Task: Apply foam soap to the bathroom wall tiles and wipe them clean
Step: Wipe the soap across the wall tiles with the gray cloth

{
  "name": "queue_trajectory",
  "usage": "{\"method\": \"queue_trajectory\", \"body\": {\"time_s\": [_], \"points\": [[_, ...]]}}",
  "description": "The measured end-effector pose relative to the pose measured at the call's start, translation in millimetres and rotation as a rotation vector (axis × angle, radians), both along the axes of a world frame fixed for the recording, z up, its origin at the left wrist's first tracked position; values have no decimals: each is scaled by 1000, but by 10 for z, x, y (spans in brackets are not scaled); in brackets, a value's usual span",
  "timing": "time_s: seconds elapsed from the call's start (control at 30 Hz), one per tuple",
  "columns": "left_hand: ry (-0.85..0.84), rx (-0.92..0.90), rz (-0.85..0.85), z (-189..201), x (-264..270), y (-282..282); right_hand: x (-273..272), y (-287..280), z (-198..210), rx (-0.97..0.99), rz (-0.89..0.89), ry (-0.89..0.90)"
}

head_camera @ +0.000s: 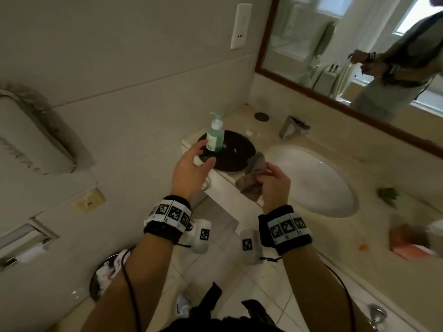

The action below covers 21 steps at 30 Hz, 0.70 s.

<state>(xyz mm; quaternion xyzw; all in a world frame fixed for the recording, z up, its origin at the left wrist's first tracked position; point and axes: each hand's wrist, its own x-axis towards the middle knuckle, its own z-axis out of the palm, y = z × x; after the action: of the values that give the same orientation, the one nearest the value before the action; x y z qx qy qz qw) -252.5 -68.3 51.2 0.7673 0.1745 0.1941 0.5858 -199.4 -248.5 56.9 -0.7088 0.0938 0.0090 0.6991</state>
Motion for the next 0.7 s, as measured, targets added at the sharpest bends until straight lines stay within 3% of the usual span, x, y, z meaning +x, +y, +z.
{"method": "queue_trajectory", "body": {"time_s": [0.3,0.7], "points": [[62,-37,-31,-142,1011,109,967,105,-196,-21,-10,88],[160,-10,137,-347,2091,94,2240,137,-656,-4,160,200]]}}
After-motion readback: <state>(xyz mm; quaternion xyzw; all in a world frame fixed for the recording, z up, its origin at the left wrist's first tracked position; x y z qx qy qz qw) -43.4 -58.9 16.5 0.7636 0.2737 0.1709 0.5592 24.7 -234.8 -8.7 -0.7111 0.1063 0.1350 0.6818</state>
